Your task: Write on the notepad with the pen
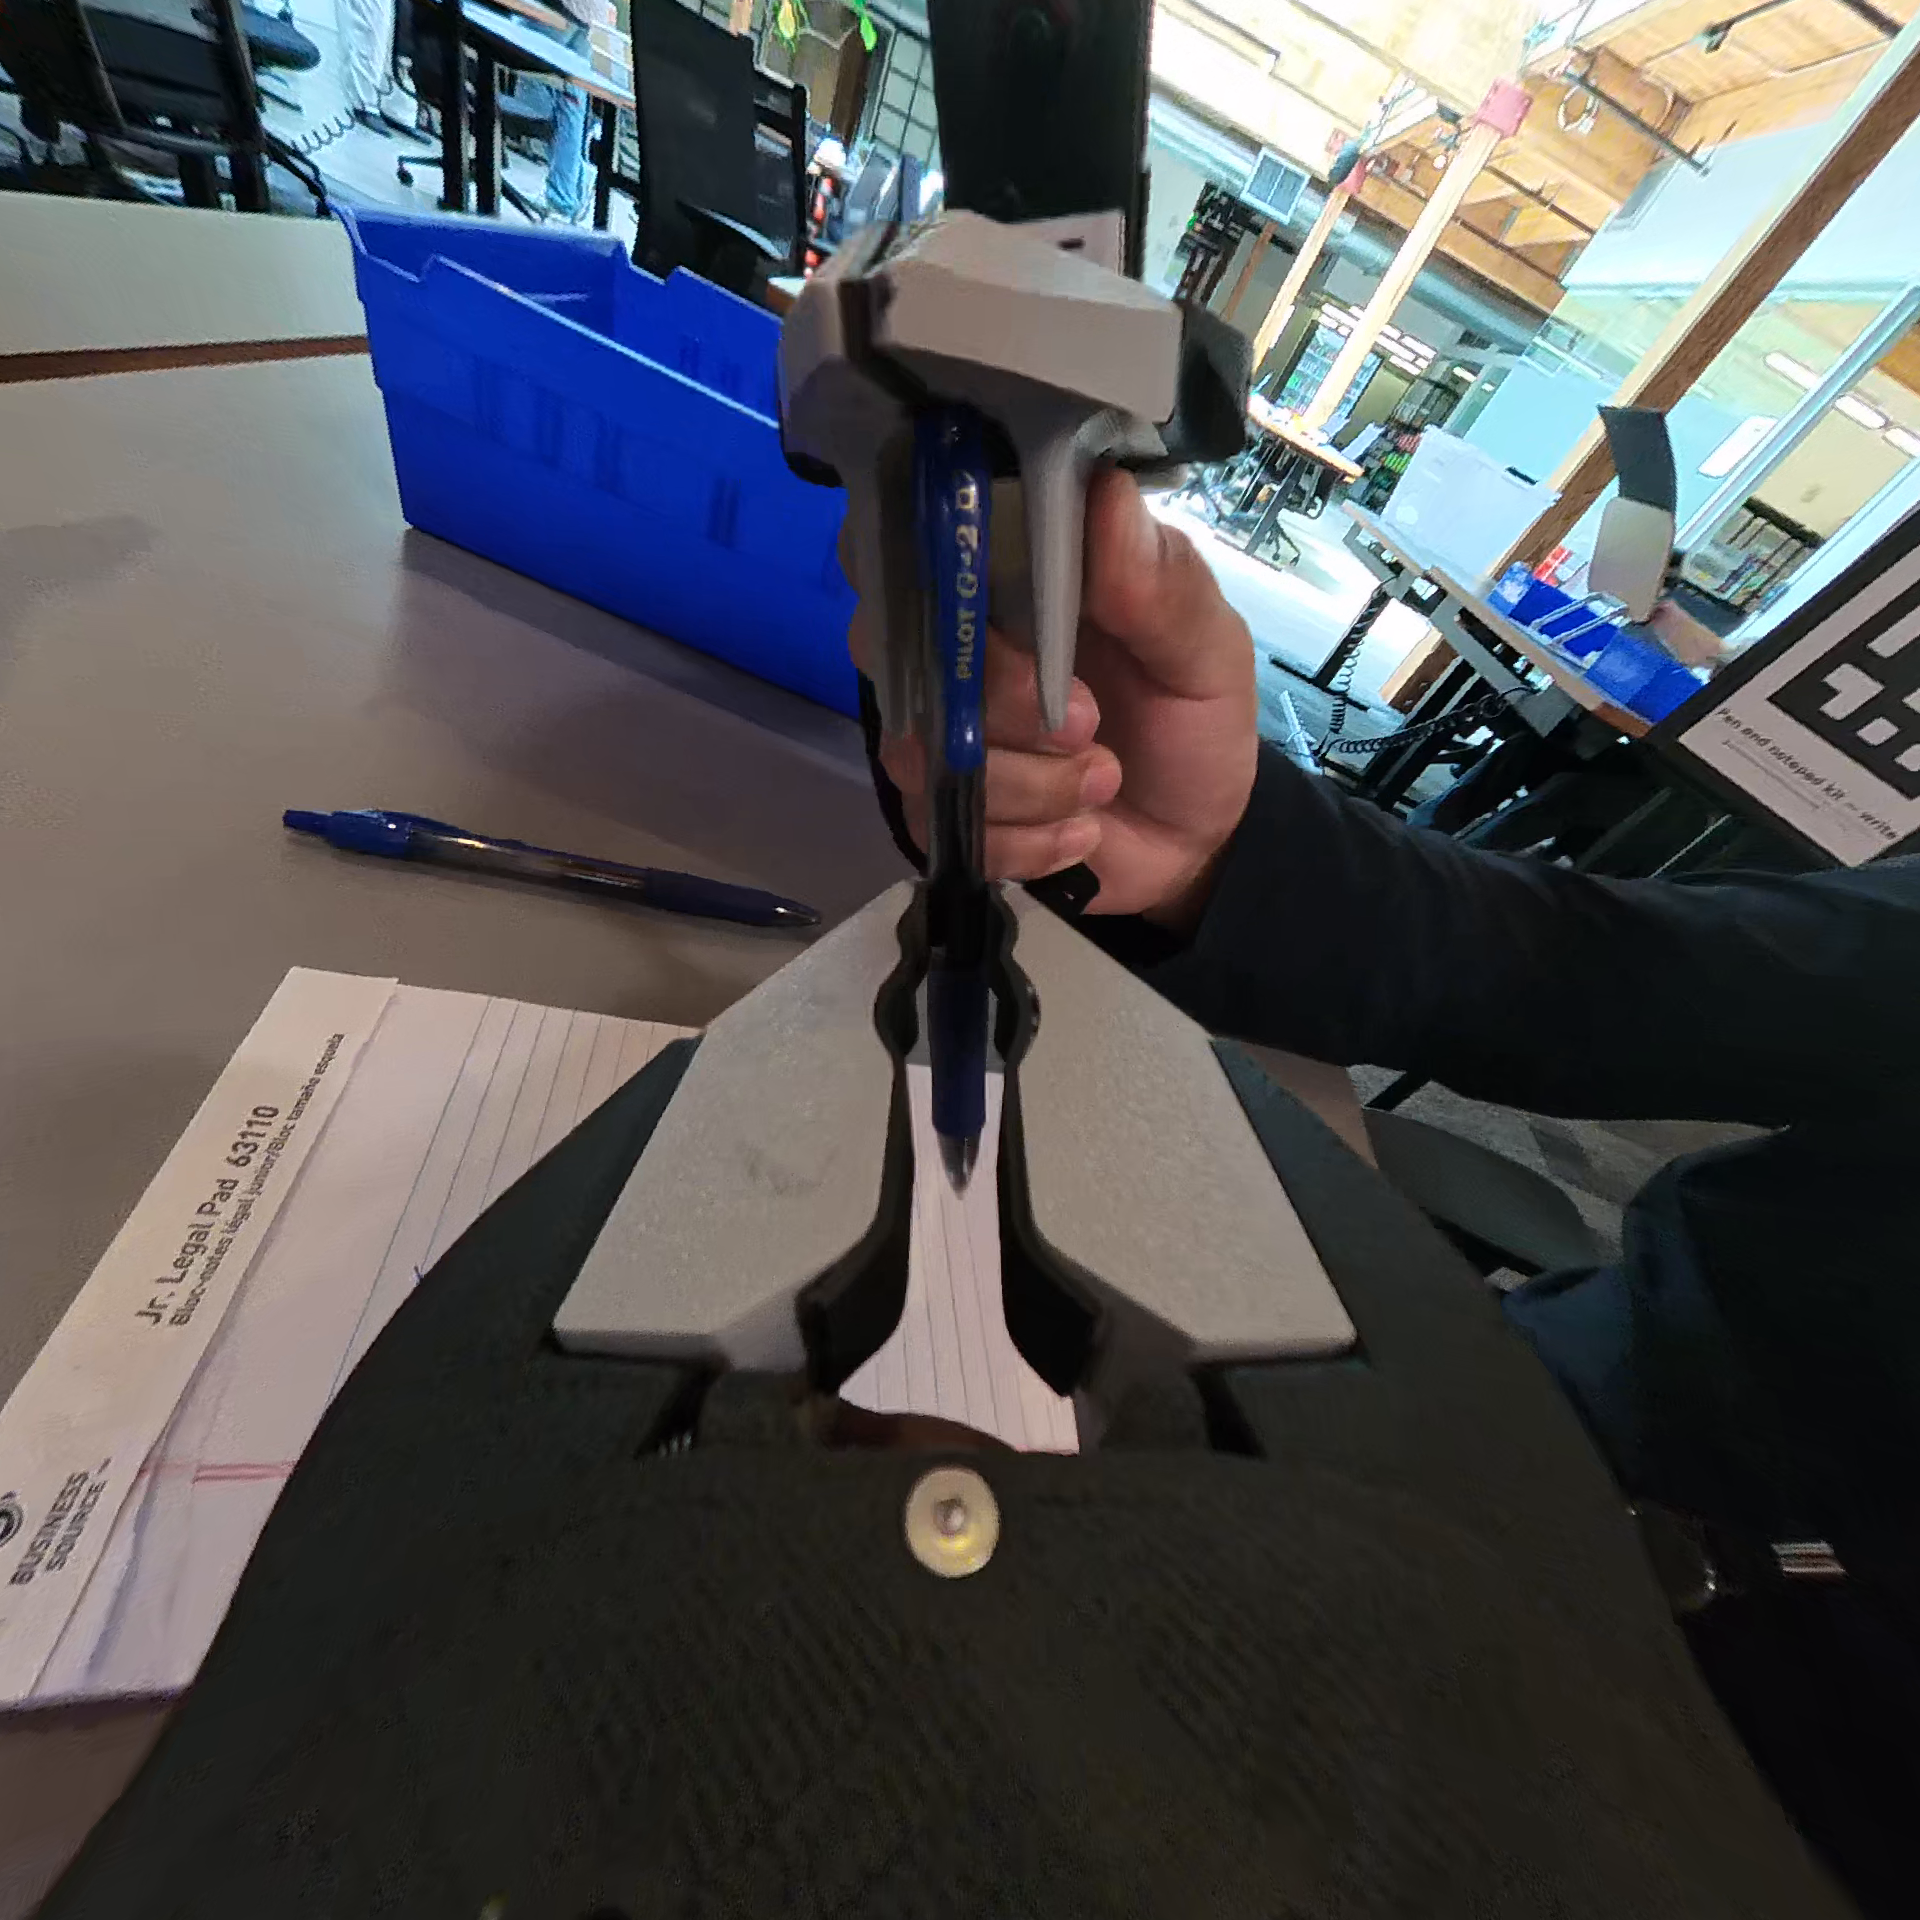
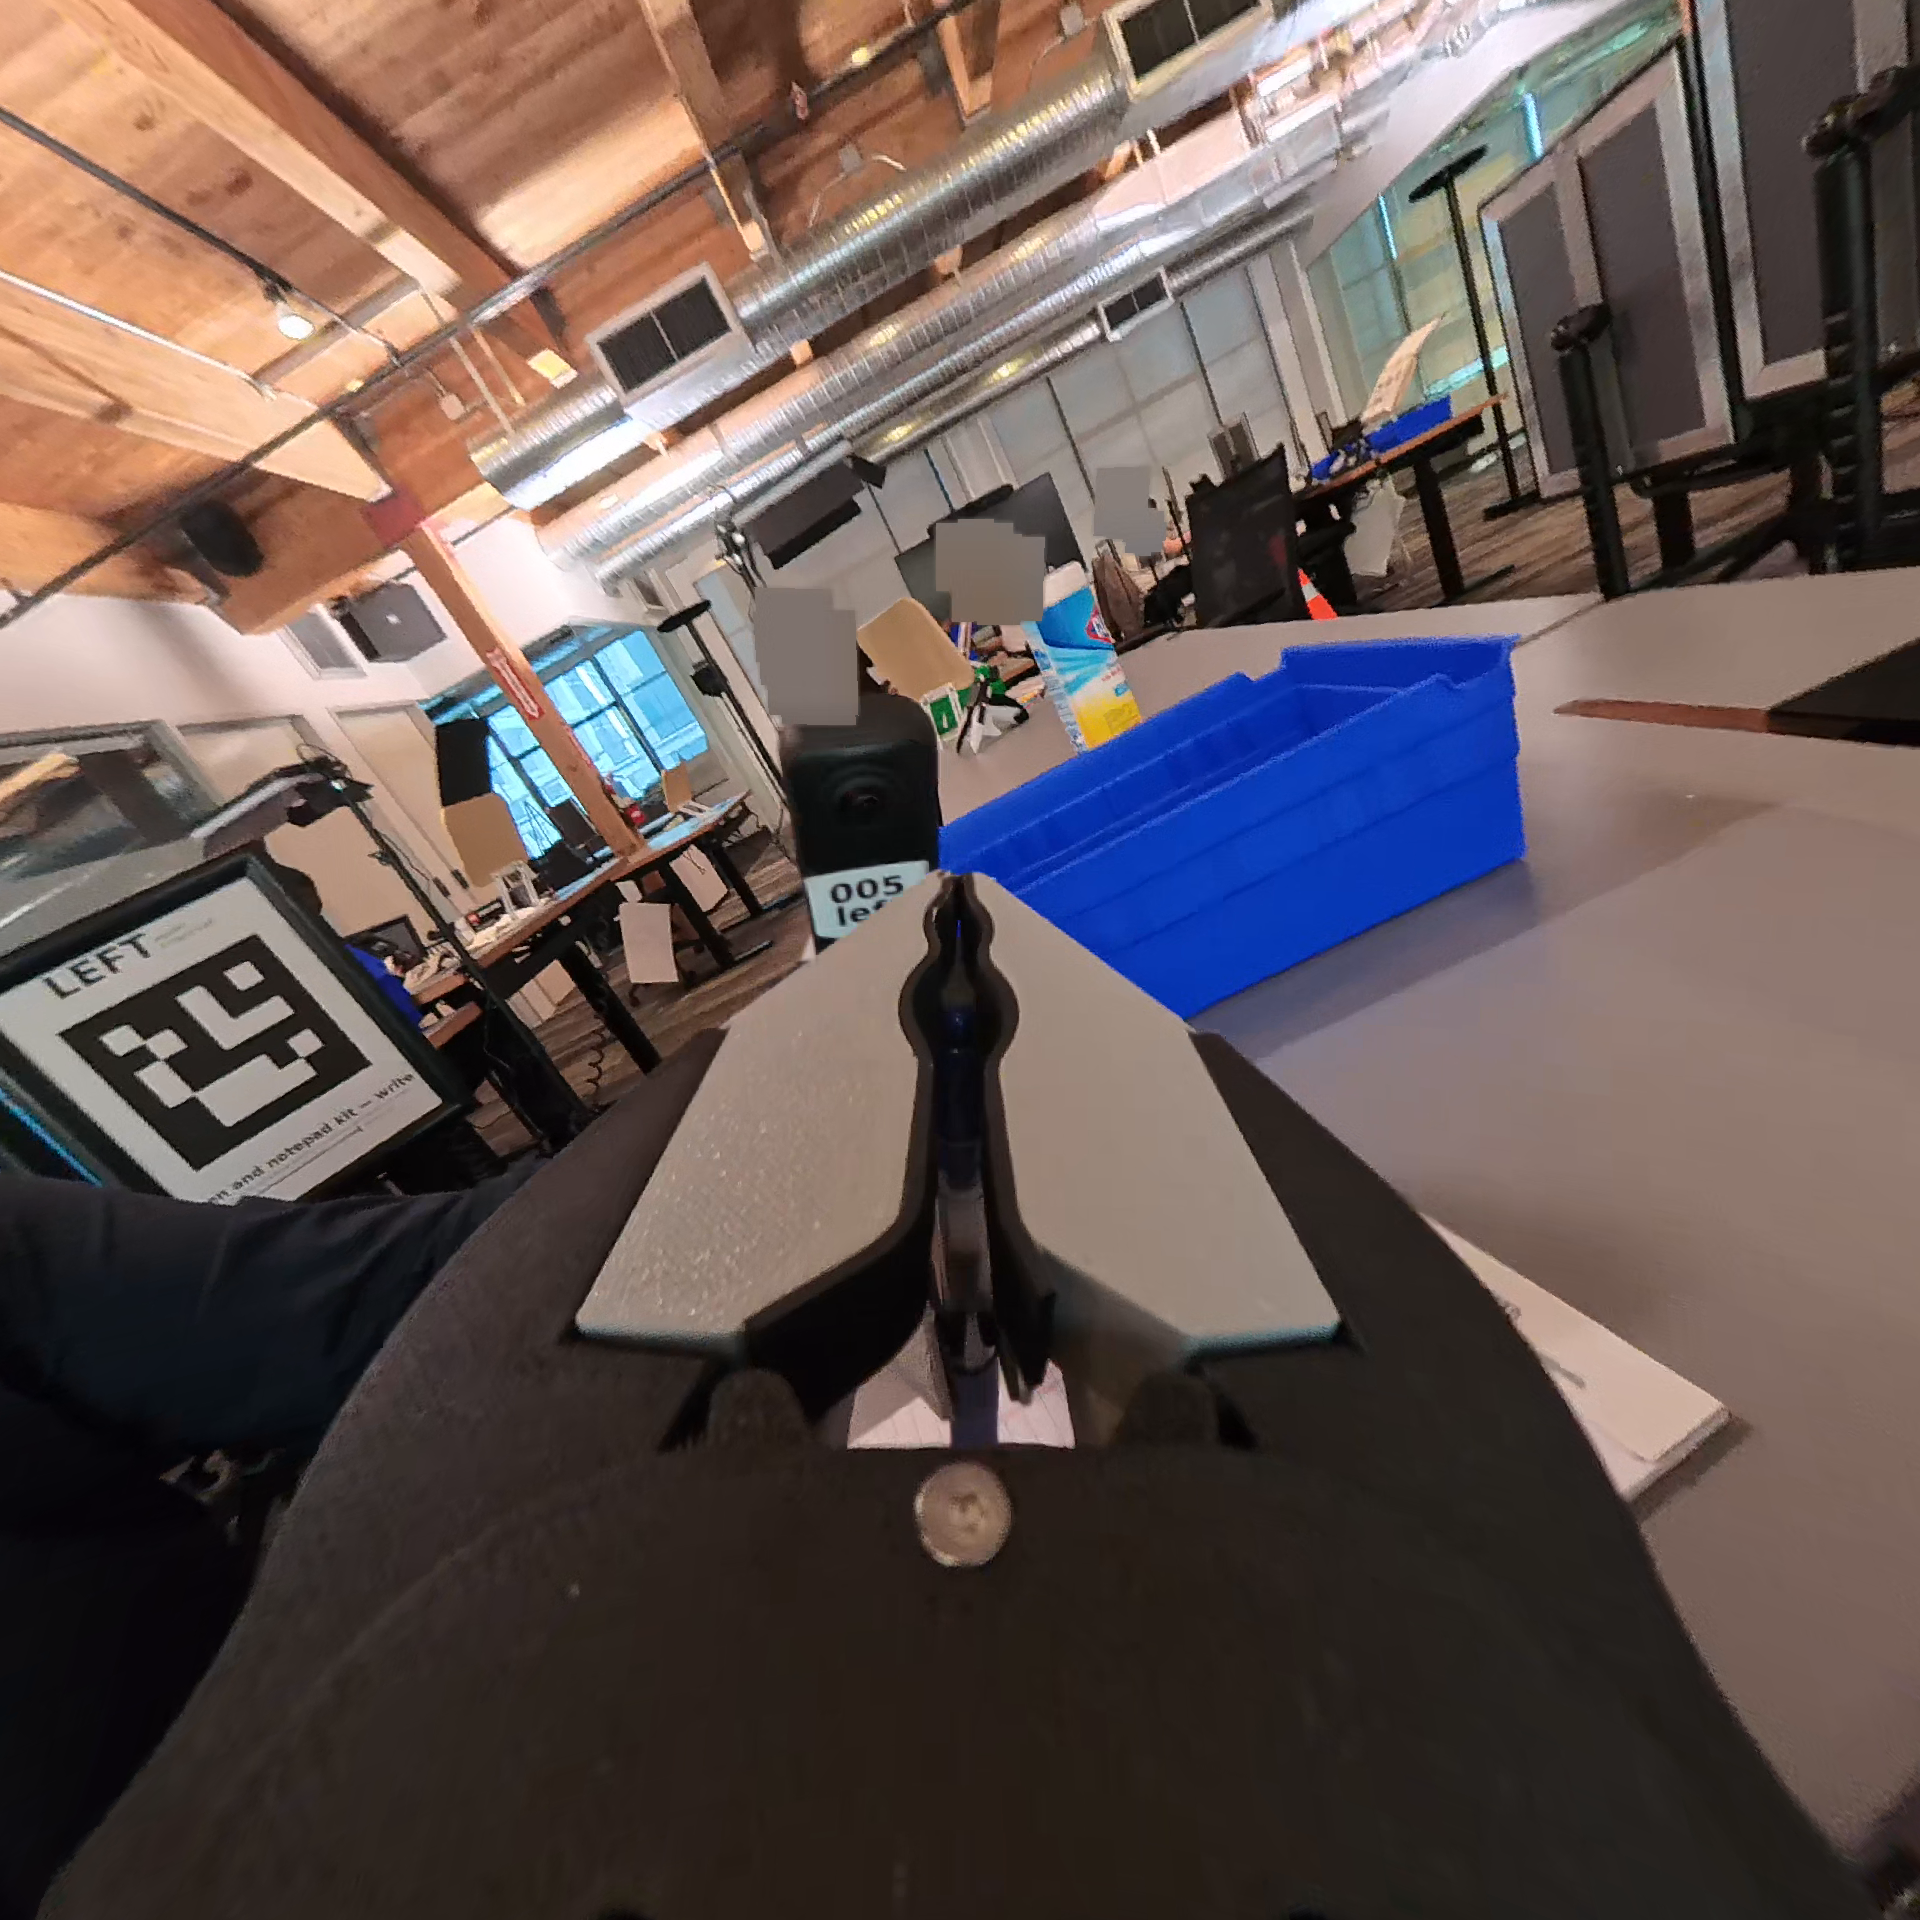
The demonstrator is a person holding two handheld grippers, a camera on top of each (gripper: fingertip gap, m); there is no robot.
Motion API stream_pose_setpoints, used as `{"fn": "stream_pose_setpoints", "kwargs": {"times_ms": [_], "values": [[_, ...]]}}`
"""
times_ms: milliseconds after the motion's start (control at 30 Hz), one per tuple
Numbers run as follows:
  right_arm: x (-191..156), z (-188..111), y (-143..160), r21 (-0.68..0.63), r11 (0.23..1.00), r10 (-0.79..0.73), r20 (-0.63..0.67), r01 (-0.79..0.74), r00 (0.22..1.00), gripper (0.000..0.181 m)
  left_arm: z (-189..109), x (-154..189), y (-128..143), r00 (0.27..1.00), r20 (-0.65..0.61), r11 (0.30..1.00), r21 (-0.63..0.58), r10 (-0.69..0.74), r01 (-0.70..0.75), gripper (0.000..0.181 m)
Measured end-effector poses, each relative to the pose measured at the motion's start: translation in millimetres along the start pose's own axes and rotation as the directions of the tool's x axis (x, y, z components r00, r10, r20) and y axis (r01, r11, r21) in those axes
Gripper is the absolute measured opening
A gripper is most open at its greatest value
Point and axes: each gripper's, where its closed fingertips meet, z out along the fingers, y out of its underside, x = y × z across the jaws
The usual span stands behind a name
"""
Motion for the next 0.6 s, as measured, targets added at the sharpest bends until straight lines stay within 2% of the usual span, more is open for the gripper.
{"fn": "stream_pose_setpoints", "kwargs": {"times_ms": [233, 433, 600], "values": [[4, -23, -26, 0.131, 0.99, 0.054, 0.045, -0.059, 0.998, 0.0, -7, 0, -9, 1.0, -0.021, 0.998, 0.051, -0.024, 0.025, 0.007], [-4, -18, -20, 0.095, 0.991, 0.079, 0.116, -0.09, 0.99, 0.003, -2, 4, 0, 0.999, -0.042, 1.0, 0.007, -0.029, 0.03, 0.007], [-14, -11, -8, 0.024, 0.995, 0.089, 0.188, -0.095, 0.978, 0.004, -4, 11, -4, 0.995, -0.096, 0.999, 0.026, -0.04, 0.042, 0.007]]}}
